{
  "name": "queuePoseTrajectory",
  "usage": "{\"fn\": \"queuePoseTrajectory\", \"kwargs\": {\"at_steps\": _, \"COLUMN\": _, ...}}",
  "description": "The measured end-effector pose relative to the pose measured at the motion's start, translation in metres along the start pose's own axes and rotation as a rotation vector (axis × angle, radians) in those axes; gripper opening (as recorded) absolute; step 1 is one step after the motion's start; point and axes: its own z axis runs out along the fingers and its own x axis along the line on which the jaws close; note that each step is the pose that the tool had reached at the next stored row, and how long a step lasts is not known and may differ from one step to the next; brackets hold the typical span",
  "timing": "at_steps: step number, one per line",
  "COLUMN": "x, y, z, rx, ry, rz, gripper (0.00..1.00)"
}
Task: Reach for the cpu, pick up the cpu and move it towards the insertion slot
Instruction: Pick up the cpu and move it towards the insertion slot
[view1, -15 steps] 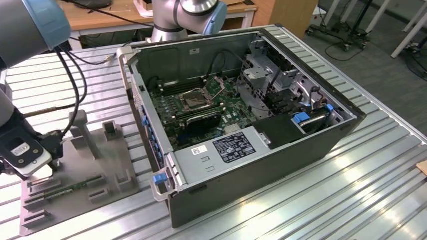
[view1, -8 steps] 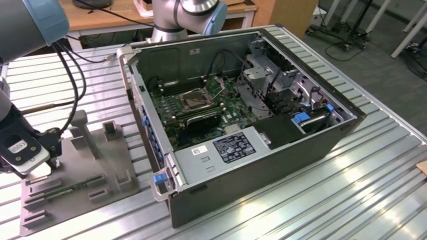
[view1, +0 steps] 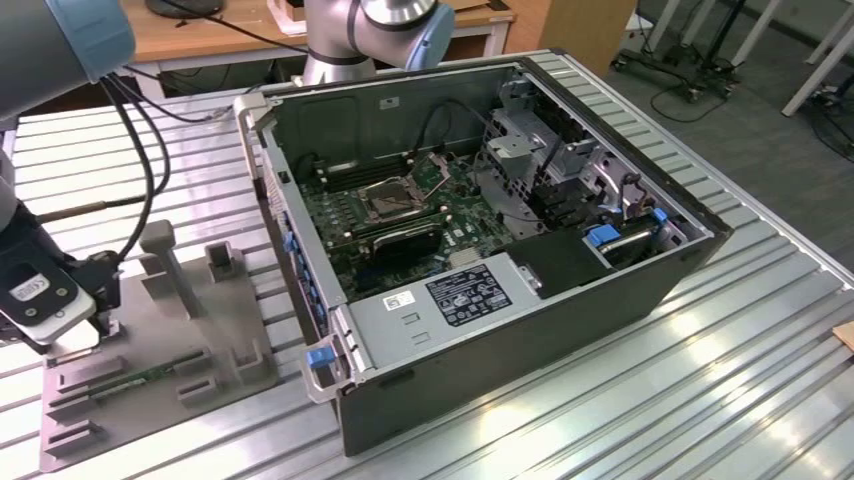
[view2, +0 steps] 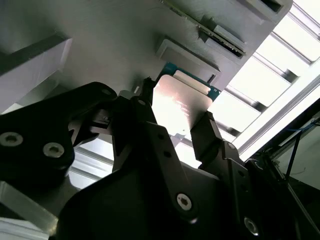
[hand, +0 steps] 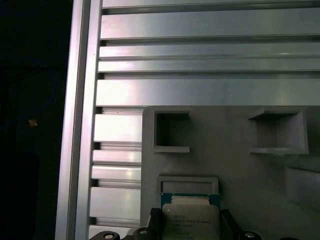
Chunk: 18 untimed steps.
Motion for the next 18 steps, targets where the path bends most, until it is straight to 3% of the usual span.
{"fn": "queuePoseTrajectory", "kwargs": {"at_steps": 7, "x": 0.0001, "y": 0.0013, "z": -0.0188, "rx": -0.0001, "ry": -0.0001, "rz": 0.0, "gripper": 0.54}}
{"fn": "queuePoseTrajectory", "kwargs": {"at_steps": 18, "x": 0.0002, "y": 0.0026, "z": -0.0376, "rx": -0.0001, "ry": -0.0001, "rz": 0.0, "gripper": 0.54}}
